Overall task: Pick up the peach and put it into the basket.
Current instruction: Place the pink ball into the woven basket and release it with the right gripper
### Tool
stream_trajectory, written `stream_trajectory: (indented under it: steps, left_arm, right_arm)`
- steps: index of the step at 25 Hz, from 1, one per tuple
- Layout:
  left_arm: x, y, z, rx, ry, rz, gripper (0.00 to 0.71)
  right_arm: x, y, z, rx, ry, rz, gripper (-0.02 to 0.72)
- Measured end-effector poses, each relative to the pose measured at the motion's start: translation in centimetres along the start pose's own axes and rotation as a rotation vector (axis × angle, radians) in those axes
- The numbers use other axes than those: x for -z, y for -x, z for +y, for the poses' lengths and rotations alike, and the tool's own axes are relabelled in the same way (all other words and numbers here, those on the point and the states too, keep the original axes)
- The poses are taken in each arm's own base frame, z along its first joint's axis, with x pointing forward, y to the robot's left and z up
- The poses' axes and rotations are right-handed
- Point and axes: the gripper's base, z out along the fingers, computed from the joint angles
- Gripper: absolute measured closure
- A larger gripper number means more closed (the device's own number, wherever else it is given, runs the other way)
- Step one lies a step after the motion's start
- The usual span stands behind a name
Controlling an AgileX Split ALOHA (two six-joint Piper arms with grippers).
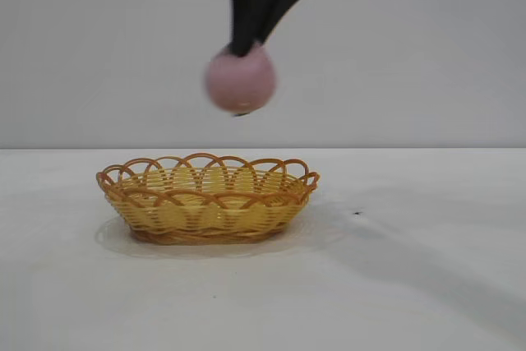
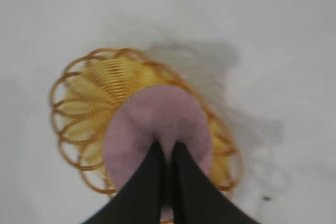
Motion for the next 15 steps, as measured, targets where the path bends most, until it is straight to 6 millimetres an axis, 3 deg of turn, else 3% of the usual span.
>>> stream_trajectory:
  steps: [3, 10, 14, 15]
  left_arm:
    - [0.0, 0.0, 0.0, 0.0, 0.0, 0.0, 0.674]
    - [0.0, 0.0, 0.0, 0.0, 0.0, 0.0, 0.674]
    - [0.0, 0.0, 0.0, 0.0, 0.0, 0.0, 0.674]
    - [0.0, 0.0, 0.0, 0.0, 0.0, 0.0, 0.674]
  right_arm:
    - [-1.1, -0.1, -0.1, -0.013, 0.018, 0.027, 0.703]
    - [-1.4, -0.3, 0.0, -0.019, 0.031, 0.044, 0.45]
    - [0.8, -0.1, 0.4, -0.01, 0.025, -0.013, 0.323]
    - [2.0, 0.0, 0.4, -0.006, 0.014, -0.049, 0.327]
